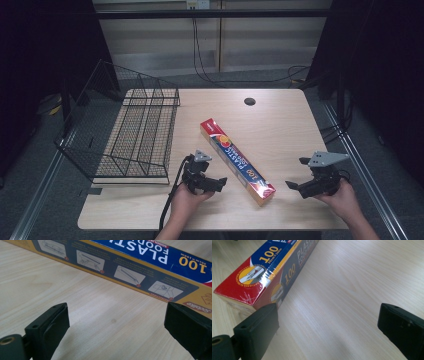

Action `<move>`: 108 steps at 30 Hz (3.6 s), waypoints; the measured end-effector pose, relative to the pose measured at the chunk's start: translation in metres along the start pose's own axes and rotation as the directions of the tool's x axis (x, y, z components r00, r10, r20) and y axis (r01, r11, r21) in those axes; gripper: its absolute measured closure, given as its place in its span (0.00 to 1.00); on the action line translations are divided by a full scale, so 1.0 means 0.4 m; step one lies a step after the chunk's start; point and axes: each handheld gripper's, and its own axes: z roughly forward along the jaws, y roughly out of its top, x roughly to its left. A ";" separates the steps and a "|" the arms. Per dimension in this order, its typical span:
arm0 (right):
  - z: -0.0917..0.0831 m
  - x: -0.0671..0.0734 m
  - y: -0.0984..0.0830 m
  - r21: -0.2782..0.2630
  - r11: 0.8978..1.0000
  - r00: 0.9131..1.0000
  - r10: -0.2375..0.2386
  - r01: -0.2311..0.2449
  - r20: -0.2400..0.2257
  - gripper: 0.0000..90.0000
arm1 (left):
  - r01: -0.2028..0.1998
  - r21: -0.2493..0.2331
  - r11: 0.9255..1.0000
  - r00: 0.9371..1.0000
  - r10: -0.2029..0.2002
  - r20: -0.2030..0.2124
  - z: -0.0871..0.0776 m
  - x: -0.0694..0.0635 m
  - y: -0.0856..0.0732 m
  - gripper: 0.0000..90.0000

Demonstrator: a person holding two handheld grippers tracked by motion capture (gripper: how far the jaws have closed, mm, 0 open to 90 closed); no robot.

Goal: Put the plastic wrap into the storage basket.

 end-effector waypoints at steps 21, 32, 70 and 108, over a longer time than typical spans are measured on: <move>0.008 -0.002 -0.003 -0.011 1.000 0.999 -0.003 0.004 0.033 0.04 | 0.011 0.045 0.999 0.999 -0.014 0.051 0.000 0.015 0.017 0.10; 0.016 -0.001 -0.010 0.019 0.999 0.999 -0.040 0.039 0.033 0.05 | 0.075 0.062 0.995 0.996 -0.078 0.053 -0.011 0.010 0.043 0.13; 0.033 -0.008 0.009 -0.002 0.999 0.999 -0.043 0.043 0.011 0.06 | 0.201 0.115 0.973 0.980 -0.200 -0.020 0.078 -0.005 0.190 0.11; 0.054 0.007 0.020 0.017 0.996 0.997 -0.083 0.083 -0.008 0.08 | 0.331 0.155 0.931 0.935 -0.302 -0.186 0.175 -0.011 0.244 0.00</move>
